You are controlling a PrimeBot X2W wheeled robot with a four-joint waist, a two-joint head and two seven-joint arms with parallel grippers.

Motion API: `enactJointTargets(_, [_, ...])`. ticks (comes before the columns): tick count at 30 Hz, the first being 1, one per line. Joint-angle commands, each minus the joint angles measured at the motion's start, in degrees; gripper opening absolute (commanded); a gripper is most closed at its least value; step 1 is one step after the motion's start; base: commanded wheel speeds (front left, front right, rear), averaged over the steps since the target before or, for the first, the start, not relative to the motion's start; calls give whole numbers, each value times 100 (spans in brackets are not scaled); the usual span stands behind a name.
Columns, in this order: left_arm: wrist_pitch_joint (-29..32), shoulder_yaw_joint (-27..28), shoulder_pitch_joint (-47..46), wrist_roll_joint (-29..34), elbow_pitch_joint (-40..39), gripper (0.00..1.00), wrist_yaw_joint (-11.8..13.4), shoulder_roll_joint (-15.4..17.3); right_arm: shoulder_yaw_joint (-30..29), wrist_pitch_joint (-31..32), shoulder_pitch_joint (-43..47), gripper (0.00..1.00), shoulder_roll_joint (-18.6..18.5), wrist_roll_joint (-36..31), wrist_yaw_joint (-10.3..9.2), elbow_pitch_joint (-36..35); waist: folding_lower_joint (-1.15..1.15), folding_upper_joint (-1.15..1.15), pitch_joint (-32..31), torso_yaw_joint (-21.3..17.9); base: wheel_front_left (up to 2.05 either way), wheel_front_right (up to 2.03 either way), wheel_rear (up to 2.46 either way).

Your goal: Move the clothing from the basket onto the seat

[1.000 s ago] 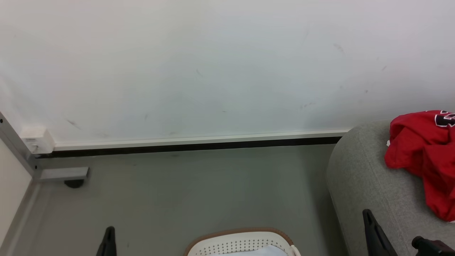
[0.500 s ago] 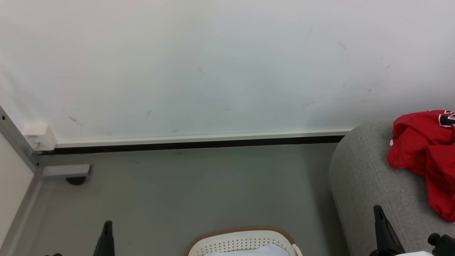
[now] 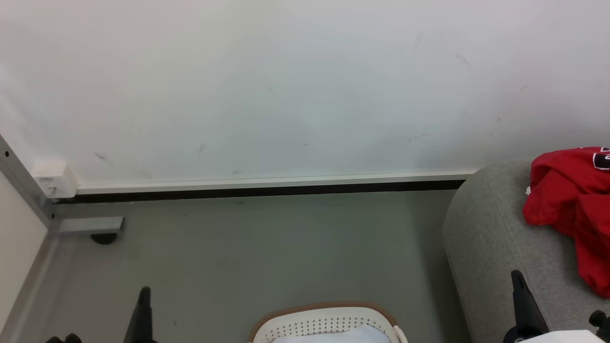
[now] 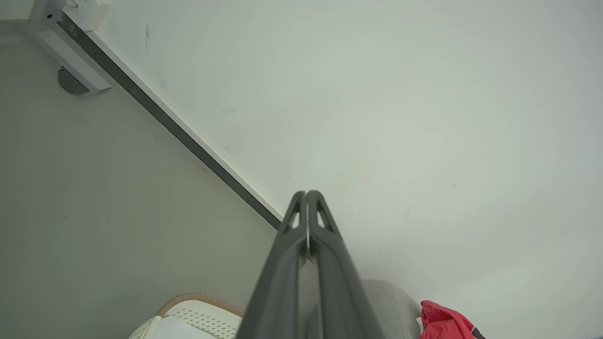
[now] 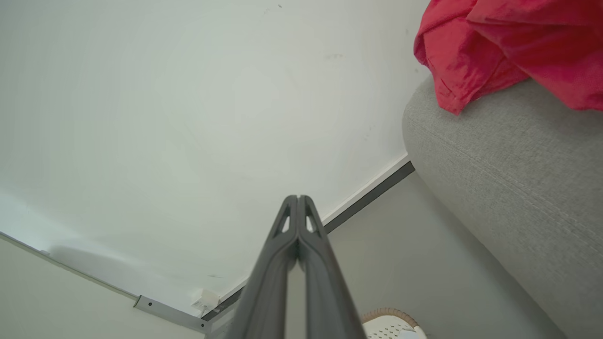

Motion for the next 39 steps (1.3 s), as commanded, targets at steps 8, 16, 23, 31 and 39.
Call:
enactJointTargets(8, [180,48,-225,-674,-20,0,29,37,-127,139,-203,0,-70,632,-5,-68,0,0,25,27,0,0,0])
enactJointTargets(16, [311,69,-302,-1166,2,0,38,38,-206,259,-251,0,-74,1118,-6,-68,0,0,48,53,0,0,0])
enactJointTargets(23, [406,84,-366,-1502,17,0,40,38,-265,345,-274,0,-81,1454,-6,-69,-1,0,66,72,0,0,0])
enactJointTargets(31, [531,103,-434,-1936,35,0,49,38,-330,439,-301,0,-85,1867,-7,-69,-1,0,89,97,0,0,0])
enactJointTargets(39, [638,120,-497,-2327,52,0,57,38,-395,536,-338,0,-95,2253,-8,-69,-1,0,112,122,0,0,0])
